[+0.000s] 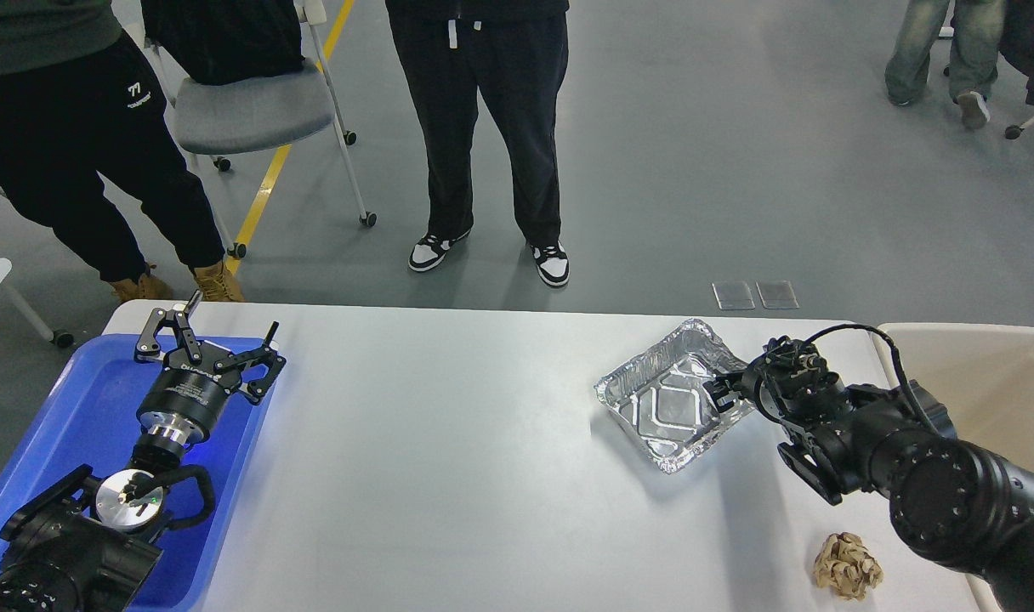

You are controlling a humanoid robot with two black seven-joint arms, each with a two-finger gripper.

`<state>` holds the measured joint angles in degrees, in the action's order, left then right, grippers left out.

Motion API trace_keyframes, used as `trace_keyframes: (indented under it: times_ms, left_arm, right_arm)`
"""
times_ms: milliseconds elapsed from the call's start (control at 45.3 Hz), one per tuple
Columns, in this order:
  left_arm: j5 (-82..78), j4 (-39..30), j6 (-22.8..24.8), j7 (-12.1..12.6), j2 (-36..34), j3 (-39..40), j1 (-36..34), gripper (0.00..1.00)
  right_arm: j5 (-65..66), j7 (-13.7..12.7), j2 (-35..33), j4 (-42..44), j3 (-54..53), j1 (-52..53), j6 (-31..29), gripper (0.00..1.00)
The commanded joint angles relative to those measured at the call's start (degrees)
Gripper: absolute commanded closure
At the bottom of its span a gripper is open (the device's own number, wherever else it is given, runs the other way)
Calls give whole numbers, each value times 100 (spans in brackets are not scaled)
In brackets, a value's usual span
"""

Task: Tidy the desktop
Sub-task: 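Close the right gripper on the foil tray rim and lift it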

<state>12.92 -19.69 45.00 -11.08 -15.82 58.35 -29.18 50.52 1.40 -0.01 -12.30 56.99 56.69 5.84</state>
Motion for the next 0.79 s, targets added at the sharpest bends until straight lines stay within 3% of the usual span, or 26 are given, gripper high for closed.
trace_keyframes:
  times_ms: [0,66,199,441,772]
  left_arm:
    - [0,0,0,0,0,0,0,0]
    - [0,0,0,0,0,0,0,0]
    - [0,0,0,0,0,9,0,0]
    - [0,0,0,0,0,0,0,0]
    - [0,0,0,0,0,0,0,0]
  right_arm:
    - [2,97,1,8,14,-35,-4,54]
    - [10,141,1,8,23,-35,13,74]
    - [116,211,1,-1,32,-35,49,99]
    - [195,220,1,-1,32,-27,215,100]
    - [424,641,1,-89,32,26,233,100]
